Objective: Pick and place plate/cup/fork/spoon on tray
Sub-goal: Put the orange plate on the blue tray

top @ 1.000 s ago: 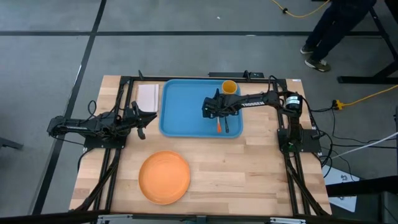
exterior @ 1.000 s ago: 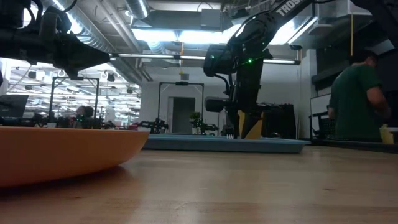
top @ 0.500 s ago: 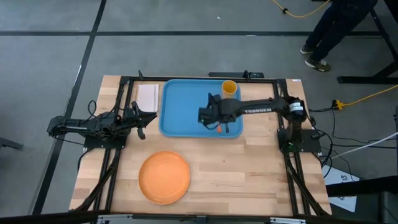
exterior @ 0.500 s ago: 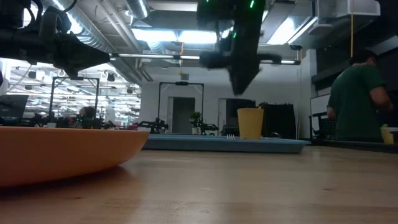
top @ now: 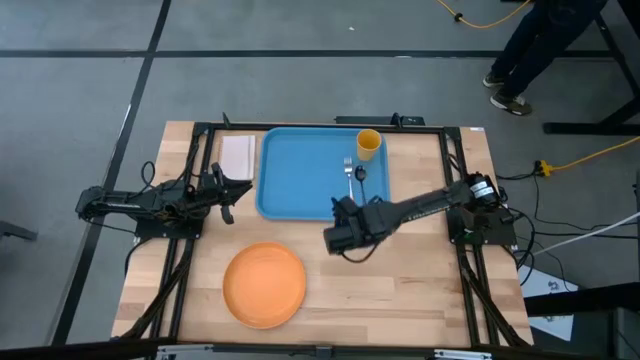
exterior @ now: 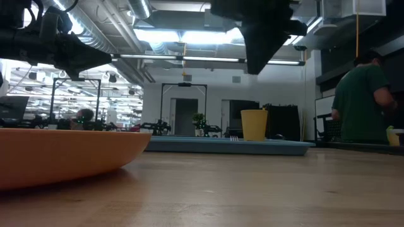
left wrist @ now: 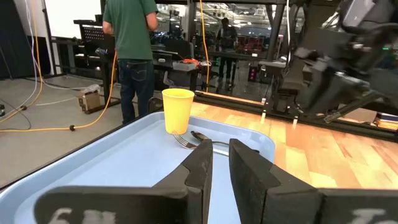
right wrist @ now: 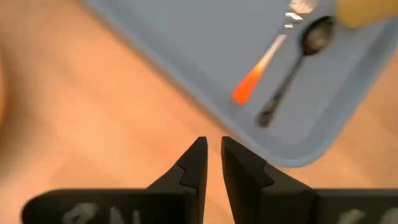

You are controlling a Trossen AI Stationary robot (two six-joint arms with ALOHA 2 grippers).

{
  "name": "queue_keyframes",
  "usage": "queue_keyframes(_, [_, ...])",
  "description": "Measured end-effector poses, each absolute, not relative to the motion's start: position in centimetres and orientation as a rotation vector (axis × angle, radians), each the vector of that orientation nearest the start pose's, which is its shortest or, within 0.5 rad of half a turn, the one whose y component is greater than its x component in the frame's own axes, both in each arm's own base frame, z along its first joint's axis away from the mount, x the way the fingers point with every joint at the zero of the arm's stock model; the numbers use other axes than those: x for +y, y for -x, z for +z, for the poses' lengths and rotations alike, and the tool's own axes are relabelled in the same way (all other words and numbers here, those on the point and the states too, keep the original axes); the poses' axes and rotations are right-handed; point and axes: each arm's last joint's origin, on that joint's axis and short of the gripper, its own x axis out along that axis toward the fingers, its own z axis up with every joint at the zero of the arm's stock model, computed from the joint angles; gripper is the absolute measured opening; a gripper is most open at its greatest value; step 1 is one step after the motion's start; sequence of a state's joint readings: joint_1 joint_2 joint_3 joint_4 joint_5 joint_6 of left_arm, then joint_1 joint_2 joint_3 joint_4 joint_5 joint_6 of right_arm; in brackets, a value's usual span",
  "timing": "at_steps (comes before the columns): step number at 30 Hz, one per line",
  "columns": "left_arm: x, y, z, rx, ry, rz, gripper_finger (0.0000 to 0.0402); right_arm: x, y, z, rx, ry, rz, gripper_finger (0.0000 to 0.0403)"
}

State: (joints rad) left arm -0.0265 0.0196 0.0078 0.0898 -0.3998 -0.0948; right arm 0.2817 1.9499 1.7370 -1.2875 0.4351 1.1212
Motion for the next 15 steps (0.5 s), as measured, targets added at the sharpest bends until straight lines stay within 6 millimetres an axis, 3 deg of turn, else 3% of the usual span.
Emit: queue_keyframes(15, [0.9, -9.6, 17.3, -0.095, 0.11, 0.369, 0.0047, 15.3, -38.6, 27.2, 0.852, -0.474, -0.492, 0.0053])
